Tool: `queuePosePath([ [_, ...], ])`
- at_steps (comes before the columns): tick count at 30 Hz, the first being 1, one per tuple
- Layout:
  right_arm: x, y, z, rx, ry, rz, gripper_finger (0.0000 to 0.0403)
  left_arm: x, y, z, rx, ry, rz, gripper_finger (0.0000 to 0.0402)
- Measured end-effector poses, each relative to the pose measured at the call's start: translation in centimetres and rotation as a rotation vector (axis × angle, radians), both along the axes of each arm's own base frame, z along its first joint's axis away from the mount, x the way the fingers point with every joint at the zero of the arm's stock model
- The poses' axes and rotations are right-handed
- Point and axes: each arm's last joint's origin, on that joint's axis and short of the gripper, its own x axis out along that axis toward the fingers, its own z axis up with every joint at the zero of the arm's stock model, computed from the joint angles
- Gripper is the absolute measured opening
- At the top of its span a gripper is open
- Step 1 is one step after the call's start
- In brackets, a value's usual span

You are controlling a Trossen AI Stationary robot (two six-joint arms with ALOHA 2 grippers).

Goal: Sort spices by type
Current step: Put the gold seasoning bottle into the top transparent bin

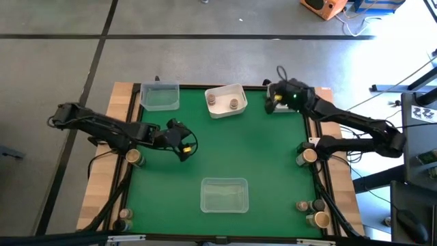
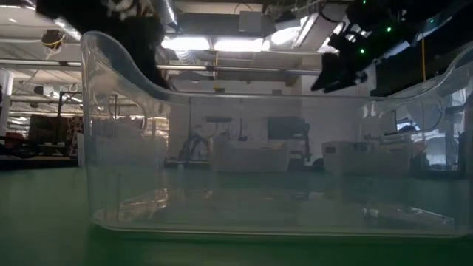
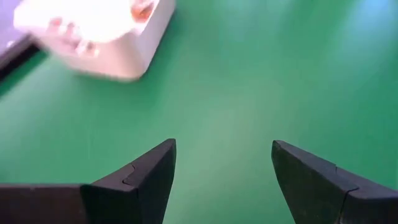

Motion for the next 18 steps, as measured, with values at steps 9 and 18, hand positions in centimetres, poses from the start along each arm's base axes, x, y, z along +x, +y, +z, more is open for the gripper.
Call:
queuePosePath([
  [9, 2.4, 4.2, 0.1, 0.013, -0.025, 0.266, 0.033, 1.4, -1.6, 5.1, 0.108, -0.089, -0.203, 0.0249],
  [18, 3.0, 5.8, 0.4, -0.035, -0.027, 0.305, 0.0331, 2.3, -0.5, 7.1, 0.373, -0.192, -0.281, 0.0249],
])
